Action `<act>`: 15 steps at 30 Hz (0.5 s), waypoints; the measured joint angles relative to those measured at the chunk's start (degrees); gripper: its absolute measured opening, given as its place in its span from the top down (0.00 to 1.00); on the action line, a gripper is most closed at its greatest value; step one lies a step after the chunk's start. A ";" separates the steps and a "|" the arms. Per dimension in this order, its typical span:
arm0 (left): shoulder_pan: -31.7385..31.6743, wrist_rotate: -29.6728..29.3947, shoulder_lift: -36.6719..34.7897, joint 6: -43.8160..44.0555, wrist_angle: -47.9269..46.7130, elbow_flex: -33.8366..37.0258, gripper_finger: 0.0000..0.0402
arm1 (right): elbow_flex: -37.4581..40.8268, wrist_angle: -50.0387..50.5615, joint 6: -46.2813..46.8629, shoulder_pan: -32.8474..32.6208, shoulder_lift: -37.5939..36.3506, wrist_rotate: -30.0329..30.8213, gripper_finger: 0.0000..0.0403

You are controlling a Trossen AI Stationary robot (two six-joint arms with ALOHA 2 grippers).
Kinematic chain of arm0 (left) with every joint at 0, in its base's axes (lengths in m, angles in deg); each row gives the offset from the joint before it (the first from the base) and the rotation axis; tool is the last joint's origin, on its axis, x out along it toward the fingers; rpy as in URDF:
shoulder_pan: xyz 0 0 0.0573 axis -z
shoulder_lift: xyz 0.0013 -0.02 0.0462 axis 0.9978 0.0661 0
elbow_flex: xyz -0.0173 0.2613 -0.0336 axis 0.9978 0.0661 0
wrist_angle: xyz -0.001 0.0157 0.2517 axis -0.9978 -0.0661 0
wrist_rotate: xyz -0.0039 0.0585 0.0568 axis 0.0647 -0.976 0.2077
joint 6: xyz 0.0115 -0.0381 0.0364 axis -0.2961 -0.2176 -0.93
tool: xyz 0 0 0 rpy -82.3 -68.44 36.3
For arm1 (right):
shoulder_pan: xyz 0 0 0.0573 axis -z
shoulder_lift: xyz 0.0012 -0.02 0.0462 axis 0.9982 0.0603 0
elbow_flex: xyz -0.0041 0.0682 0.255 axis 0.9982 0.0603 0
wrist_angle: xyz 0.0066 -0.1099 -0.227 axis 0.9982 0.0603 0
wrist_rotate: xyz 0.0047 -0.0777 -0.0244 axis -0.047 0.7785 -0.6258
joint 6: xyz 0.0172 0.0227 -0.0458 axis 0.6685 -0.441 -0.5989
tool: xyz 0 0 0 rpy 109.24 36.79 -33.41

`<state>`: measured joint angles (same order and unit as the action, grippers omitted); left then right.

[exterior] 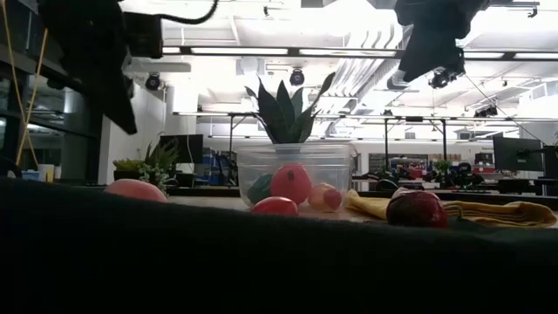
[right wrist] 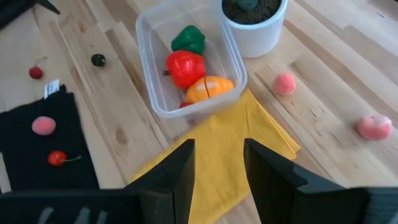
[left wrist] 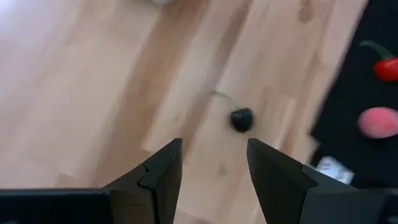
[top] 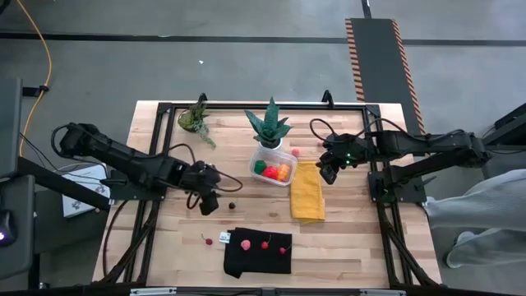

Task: Pick and placing Produce into tupperware
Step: Put the blueberry into the transparent container

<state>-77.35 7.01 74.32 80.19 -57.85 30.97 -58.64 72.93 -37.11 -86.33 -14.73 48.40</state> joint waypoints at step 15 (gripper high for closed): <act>9.85 -19.93 -5.20 7.30 13.14 8.34 0.58 | 0.00 2.14 0.52 0.15 -4.33 0.84 0.68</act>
<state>-67.50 -12.92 69.12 87.49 -44.71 39.31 -58.64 75.07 -36.60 -86.18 -19.06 49.24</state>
